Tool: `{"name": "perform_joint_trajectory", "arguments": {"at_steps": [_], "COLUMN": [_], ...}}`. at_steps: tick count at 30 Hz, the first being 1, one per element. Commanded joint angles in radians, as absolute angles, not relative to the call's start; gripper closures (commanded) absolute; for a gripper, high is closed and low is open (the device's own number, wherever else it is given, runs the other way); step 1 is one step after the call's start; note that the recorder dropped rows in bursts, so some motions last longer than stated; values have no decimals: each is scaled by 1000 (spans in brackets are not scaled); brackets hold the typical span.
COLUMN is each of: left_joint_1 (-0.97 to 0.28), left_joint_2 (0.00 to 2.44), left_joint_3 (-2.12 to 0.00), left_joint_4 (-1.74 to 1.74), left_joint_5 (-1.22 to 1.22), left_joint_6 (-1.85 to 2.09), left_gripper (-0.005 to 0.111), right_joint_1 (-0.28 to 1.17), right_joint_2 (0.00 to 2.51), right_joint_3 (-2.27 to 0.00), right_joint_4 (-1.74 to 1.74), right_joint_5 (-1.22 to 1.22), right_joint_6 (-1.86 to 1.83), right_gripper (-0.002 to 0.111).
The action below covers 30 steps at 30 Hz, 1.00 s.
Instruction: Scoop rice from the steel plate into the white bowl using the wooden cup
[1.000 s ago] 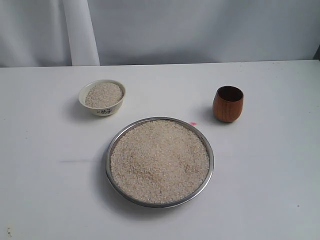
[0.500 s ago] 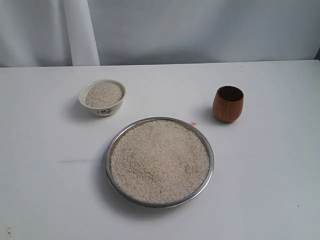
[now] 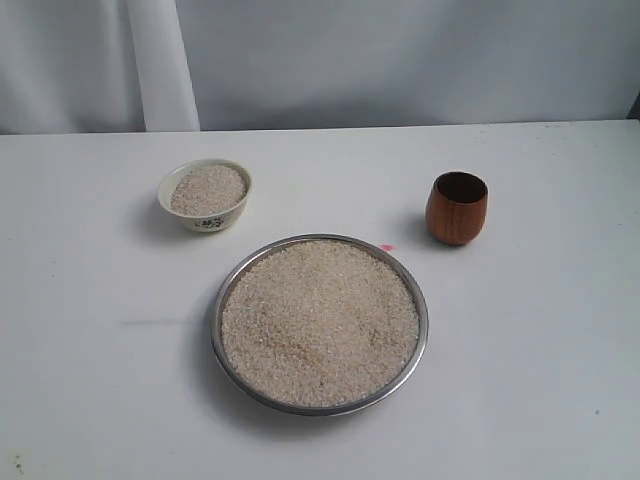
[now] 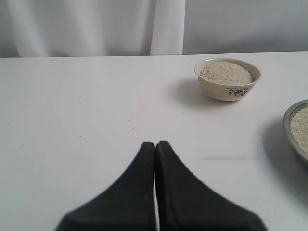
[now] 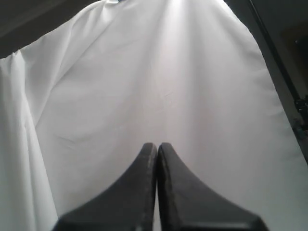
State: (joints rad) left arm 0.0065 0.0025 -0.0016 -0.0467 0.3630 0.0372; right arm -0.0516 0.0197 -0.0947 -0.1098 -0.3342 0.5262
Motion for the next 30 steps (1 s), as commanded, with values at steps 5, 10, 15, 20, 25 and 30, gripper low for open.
{"name": "perform_joint_trajectory", "arguments": {"at_steps": [5, 10, 15, 20, 25, 30], "left_joint_1": [0, 0, 0, 0, 0, 0], "left_joint_2": [0, 0, 0, 0, 0, 0], "left_joint_3": [0, 0, 0, 0, 0, 0], "left_joint_4": [-46, -46, -46, -46, -46, -46], "left_joint_5": [347, 347, 347, 347, 347, 347], "left_joint_6": [35, 35, 37, 37, 35, 35], "left_gripper": [107, 107, 107, 107, 107, 107], "right_joint_1": [-59, -59, -59, -59, -59, -59], "right_joint_2": [283, 474, 637, 797, 948, 1096], "right_joint_3": [-304, -468, -611, -720, -796, -842], "right_joint_4": [-147, -315, -448, -466, -536, -596], "right_joint_5": [-248, -205, -148, -156, -180, -229], "right_joint_6": [532, 532, 532, 530, 529, 528], "right_gripper": [108, 108, 108, 108, 108, 108]}}
